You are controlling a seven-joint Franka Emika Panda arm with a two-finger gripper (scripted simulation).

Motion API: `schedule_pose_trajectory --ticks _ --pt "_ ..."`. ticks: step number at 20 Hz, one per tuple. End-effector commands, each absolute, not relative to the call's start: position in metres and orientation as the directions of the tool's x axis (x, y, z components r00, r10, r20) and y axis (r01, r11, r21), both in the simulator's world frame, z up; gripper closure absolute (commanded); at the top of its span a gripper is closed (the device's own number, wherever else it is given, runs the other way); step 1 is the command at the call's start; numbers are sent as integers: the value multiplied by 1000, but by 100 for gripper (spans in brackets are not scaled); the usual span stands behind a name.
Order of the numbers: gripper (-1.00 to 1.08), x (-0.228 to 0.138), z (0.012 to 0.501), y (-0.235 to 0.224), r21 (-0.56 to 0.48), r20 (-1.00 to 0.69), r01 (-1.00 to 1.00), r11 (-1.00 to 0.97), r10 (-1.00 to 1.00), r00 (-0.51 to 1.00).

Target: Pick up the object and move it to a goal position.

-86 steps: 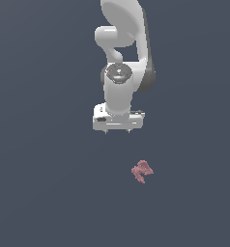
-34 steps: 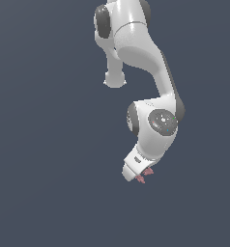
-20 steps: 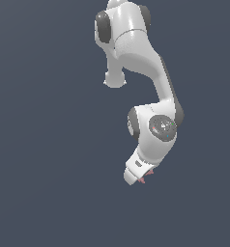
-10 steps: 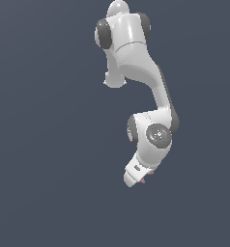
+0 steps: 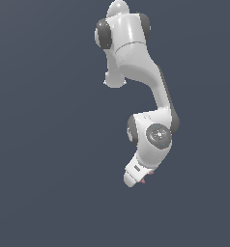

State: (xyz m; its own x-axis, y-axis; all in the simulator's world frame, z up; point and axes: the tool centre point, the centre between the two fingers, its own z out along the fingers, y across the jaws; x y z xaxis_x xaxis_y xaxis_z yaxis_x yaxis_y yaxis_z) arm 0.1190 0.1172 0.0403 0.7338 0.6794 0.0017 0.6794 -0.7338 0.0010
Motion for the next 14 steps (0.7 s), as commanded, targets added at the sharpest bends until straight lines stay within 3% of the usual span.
schedule_pose_trajectory --ticks 1,14 --pt "108 118 39 117 0 0 679 -734 679 734" --pt "108 109 55 115 1 2 679 -734 679 734"
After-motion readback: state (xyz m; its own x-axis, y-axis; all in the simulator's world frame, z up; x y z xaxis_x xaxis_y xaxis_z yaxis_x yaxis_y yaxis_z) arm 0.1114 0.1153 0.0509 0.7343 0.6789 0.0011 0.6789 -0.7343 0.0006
